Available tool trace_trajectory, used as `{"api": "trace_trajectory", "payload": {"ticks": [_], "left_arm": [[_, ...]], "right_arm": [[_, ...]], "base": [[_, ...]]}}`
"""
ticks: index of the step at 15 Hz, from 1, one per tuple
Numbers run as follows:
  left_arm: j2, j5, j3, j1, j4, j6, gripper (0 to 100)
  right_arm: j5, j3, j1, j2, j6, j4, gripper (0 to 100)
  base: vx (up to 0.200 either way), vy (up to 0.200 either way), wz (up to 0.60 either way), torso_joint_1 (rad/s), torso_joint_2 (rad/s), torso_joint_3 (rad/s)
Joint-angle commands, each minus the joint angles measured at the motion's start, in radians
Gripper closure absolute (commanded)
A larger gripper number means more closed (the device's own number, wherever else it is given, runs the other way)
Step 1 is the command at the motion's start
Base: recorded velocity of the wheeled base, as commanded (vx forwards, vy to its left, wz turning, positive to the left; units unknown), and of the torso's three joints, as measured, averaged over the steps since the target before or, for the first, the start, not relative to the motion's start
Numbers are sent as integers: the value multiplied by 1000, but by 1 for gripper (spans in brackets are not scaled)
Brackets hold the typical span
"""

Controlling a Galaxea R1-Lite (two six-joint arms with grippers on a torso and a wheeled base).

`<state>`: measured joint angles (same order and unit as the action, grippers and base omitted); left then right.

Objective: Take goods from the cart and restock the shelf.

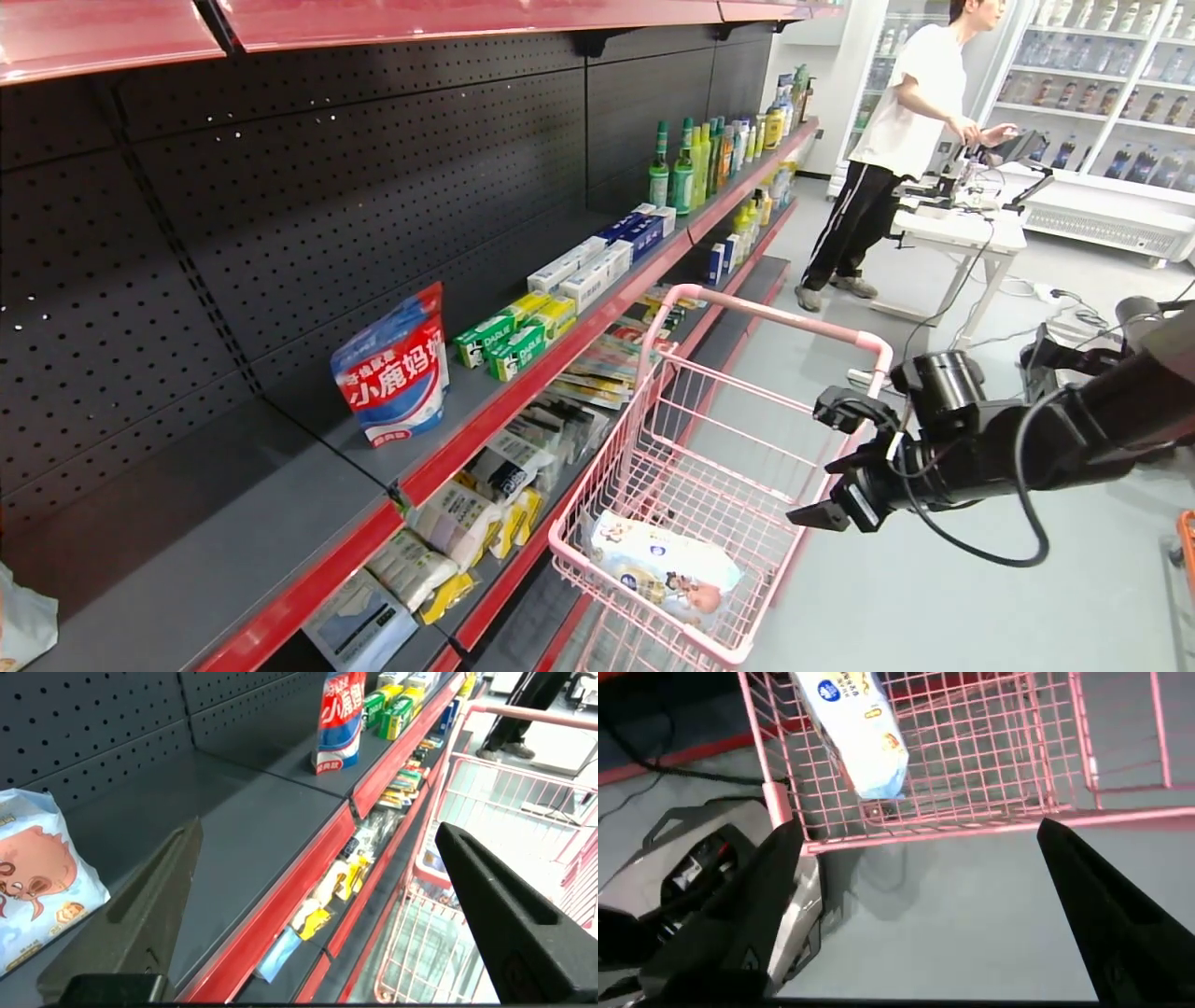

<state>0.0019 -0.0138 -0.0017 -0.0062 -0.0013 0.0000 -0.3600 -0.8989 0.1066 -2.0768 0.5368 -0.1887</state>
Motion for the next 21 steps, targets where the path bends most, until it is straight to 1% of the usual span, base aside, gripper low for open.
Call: {"api": "trace_trajectory", "payload": {"ticks": [1,6,9,16,21], "left_arm": [[1,0,0,0,0,0,0],[0,0,0,0,0,0,0],[1,0,0,0,0,0,0],[0,0,0,0,0,0,0],[0,0,0,0,0,0,0]], "right_arm": [[0,-80,50,-166,22,2,0],[4,-170,114,-278,38,0,0],[3,-219,133,-313,40,0,0],[1,-198,168,-324,80,0,0],[0,-210,165,-342,81,-1,0]], "base": [[0,0,0,0,0,0],[0,0,0,-34,75,42],[0,0,0,-90,186,98],[0,0,0,-110,244,133],[0,0,0,-148,336,186]]}}
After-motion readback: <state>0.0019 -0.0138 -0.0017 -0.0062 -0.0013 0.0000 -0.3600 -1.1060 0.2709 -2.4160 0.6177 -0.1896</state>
